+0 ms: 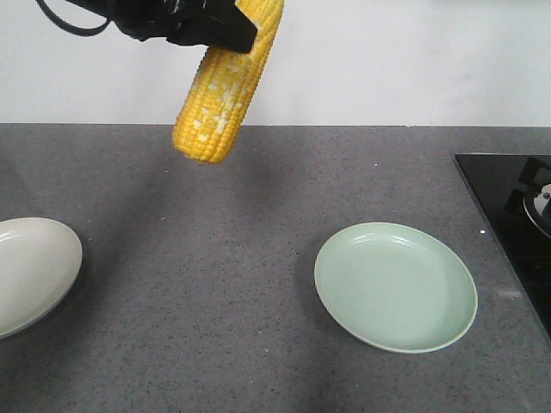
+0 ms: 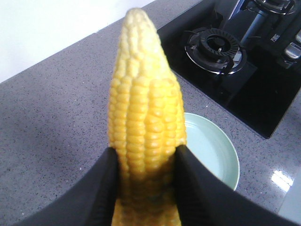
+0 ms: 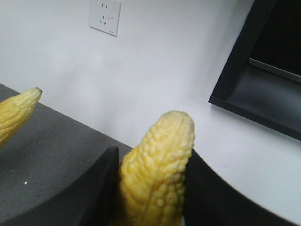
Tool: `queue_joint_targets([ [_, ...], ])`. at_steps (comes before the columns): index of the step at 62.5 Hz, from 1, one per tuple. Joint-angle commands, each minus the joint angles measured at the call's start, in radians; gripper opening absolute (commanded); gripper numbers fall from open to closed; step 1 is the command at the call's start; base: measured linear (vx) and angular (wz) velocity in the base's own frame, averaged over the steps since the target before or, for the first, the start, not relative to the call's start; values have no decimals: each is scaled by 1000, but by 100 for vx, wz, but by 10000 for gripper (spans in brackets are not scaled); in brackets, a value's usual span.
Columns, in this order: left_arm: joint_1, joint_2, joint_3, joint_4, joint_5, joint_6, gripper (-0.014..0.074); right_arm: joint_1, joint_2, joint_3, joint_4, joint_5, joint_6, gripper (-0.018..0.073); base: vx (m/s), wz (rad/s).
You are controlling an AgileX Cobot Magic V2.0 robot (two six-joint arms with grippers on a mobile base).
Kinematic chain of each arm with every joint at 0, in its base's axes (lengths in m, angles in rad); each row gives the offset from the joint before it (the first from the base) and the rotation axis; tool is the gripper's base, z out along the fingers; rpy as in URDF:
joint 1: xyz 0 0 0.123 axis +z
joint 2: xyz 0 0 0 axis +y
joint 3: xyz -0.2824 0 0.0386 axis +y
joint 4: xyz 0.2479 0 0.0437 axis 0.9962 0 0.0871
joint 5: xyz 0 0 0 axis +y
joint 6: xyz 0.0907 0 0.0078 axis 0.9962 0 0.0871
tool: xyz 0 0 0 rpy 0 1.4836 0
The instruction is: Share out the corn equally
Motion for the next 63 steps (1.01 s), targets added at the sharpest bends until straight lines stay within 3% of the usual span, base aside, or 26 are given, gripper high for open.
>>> queue_joint_targets([
  [1,-1,-44,-29,-36,-56,-1,-7,-6,-7,-17,13,-73,-3,-1,0,0],
  [26,-1,-44,-29,-36,-56,-1,-7,-6,-7,-17,30,-89,4,-1,0,0],
  [39,-1,-44,-29,-36,-56,-1,-7,-6,34,-17,224,36,37,-1,0,0],
  [47,-1,-44,-29,-36,-56,-1,-7,-3,79,21,311,36,34,-1,0,0],
  [63,-1,-44,-29,-36,-56,-1,-7,32,172,249,362,36,-43,-1,0,0],
])
